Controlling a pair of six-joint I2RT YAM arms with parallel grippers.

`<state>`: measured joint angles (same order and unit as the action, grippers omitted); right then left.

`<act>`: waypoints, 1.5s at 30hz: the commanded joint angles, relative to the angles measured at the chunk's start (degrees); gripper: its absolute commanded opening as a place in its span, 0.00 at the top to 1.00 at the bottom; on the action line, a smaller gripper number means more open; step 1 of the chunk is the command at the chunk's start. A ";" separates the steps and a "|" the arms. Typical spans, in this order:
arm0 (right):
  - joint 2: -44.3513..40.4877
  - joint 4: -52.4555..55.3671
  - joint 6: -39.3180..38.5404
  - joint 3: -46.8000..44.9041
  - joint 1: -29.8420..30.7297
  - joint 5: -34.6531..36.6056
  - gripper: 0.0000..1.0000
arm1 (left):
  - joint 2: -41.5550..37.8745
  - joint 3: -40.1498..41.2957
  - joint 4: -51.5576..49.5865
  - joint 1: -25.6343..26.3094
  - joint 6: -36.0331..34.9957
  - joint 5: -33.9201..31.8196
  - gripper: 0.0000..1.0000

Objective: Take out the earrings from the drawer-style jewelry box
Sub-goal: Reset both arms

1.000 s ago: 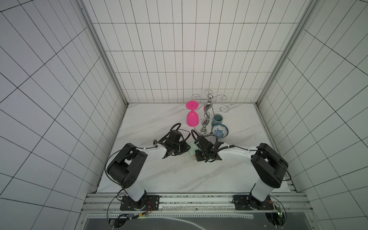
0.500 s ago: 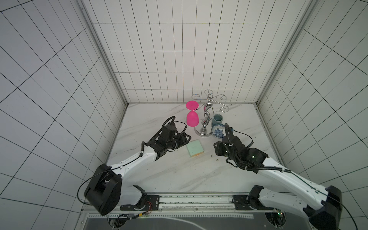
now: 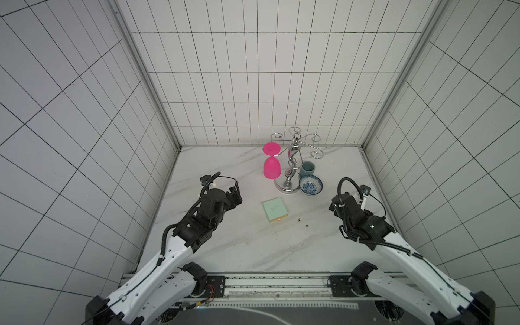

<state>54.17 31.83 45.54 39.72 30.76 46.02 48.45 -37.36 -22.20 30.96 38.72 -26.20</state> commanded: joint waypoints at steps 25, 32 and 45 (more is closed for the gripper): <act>35.81 -123.28 -49.07 -33.68 -26.42 -28.63 0.01 | 41.36 28.44 101.37 -21.29 -40.01 0.90 0.02; 35.14 -111.71 -46.22 -28.39 -27.08 -25.69 0.01 | 41.25 16.05 76.70 -23.81 -36.66 1.52 0.02; 34.68 -108.39 -44.84 -27.11 -28.81 -27.50 0.01 | 41.25 17.25 79.07 -23.49 -37.31 1.59 0.02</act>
<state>89.23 -75.50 0.45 9.19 2.59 18.90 90.50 -19.70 57.32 7.49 1.50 -24.97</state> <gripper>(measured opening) 0.995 0.979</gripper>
